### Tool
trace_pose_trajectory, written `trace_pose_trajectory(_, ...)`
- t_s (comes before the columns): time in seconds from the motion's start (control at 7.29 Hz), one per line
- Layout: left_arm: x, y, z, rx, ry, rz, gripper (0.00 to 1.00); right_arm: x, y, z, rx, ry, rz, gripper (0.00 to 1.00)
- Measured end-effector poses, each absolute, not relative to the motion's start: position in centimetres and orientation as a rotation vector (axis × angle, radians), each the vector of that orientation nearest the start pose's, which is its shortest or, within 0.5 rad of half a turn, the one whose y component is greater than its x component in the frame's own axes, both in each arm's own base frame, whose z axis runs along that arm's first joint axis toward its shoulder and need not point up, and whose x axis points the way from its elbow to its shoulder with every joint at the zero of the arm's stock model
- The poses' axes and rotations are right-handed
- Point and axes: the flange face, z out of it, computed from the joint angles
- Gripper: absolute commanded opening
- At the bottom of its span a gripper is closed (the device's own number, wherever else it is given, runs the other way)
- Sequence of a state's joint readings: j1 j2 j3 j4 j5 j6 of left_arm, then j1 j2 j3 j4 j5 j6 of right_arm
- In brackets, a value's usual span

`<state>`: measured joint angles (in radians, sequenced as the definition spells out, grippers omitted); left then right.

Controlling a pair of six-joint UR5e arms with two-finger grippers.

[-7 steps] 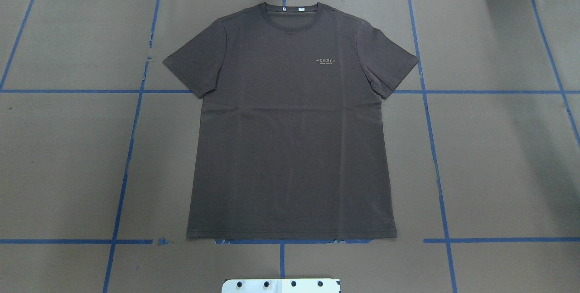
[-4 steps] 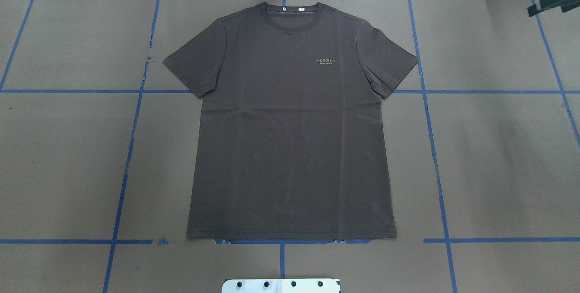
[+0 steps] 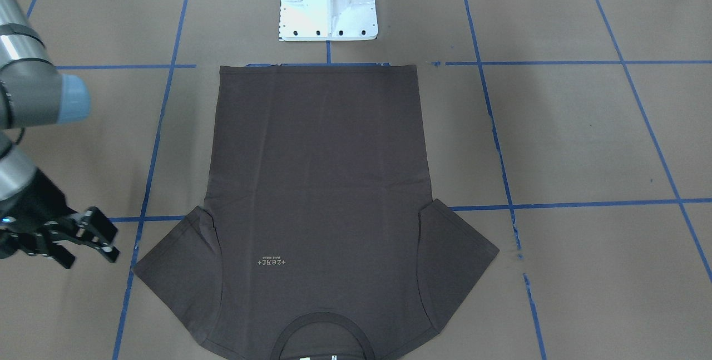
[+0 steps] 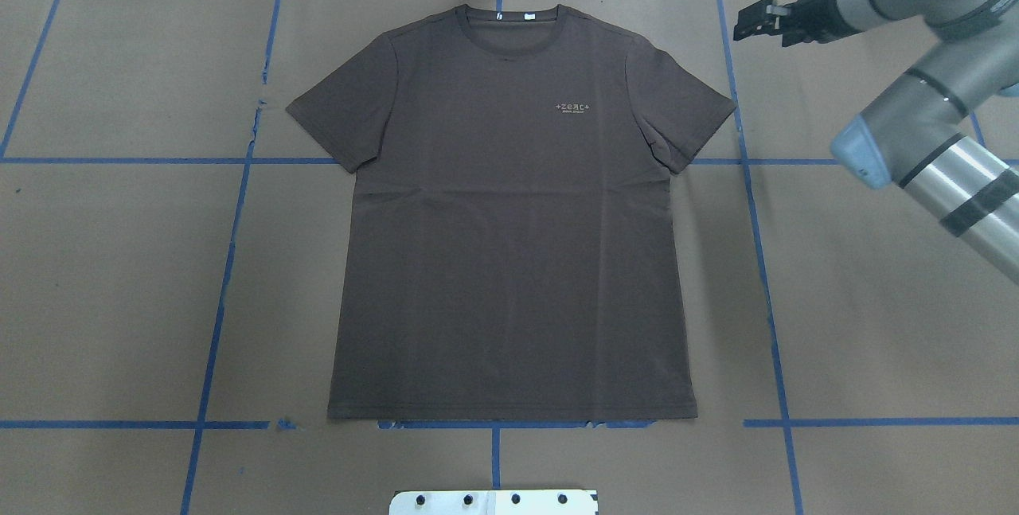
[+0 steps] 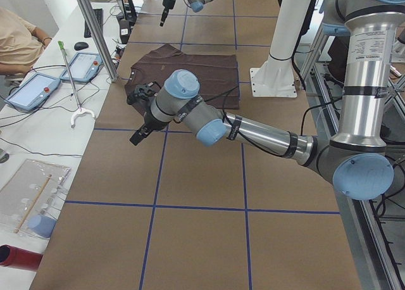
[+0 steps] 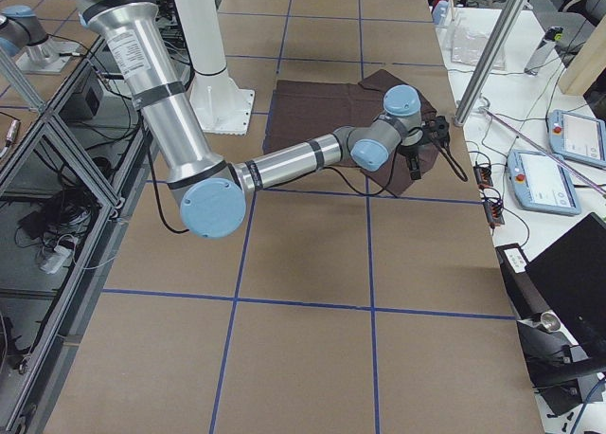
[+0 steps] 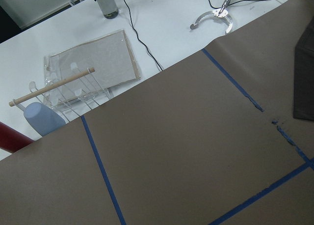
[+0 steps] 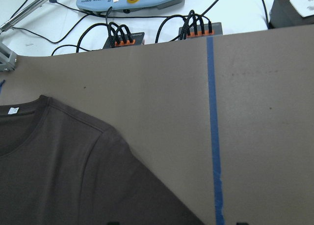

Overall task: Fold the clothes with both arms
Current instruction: 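Move the right gripper over the sleeve nearest it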

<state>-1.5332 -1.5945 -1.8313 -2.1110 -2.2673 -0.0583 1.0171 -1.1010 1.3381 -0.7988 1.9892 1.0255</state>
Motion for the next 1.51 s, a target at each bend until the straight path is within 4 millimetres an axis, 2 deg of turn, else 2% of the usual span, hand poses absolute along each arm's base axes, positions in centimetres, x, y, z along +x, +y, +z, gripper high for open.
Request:
trace_pose_trajectory(0.14,-4.9,-51.3,45.5,0.758,0.693,0.27,1.0,-31.8,-64.5,42.8,0.432,-0.975,0.234,0.68)
trace_pose_trajectory(0.27,-4.8,-51.4,45.5,0.758,0.694,0.272,1.0,-33.6,-64.2,44.1,0.431,-0.96,0.241,0.66)
trace_pose_trajectory(0.55,-4.8,-51.4,45.5,0.758,0.695,0.273,1.0,-35.8,-63.7,46.1,0.429,-0.922,0.247,0.62)
trace_pose_trajectory(0.82,-4.7,-51.4,45.5,0.758,0.695,0.274,1.0,-36.7,-63.8,47.4,0.418,-0.896,0.25,0.61)
trace_pose_trajectory(1.37,-4.7,-51.7,45.1,0.764,0.694,0.274,1.0,-37.1,-63.9,48.9,0.408,-0.869,0.252,0.6)
trace_pose_trajectory(1.51,-4.7,-51.7,45.1,0.765,0.694,0.274,1.0,-37.2,-63.9,49.0,0.408,-0.867,0.252,0.53)
